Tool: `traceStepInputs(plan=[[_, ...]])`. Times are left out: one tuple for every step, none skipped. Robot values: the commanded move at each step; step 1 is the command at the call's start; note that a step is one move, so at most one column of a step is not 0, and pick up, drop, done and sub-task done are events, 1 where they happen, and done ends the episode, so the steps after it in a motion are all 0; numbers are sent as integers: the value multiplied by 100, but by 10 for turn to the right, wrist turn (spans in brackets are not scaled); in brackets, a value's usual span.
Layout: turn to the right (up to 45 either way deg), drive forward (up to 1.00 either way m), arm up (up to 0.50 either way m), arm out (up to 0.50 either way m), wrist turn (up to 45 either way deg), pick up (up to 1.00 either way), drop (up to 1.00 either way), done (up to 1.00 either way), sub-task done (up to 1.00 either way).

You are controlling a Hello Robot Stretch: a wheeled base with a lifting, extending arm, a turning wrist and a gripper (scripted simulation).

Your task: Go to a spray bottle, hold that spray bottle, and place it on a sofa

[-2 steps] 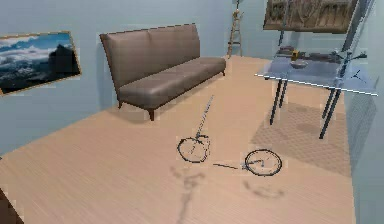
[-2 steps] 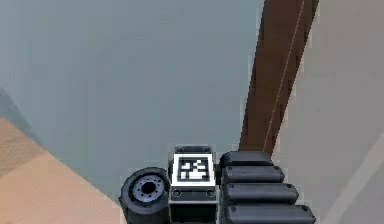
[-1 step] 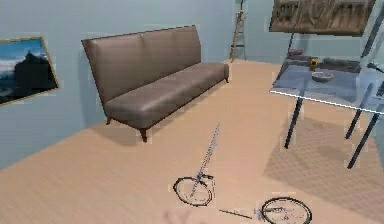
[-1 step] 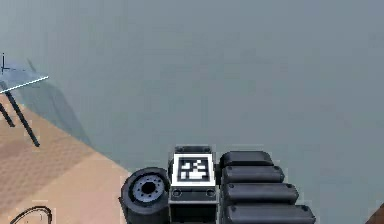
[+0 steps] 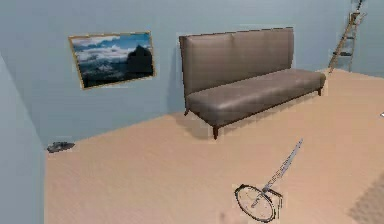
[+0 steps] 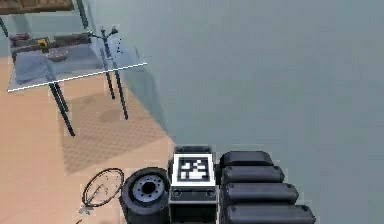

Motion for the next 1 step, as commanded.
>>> traceStepInputs(plan=[[0,100,0,0,0,0,0,0,0]])
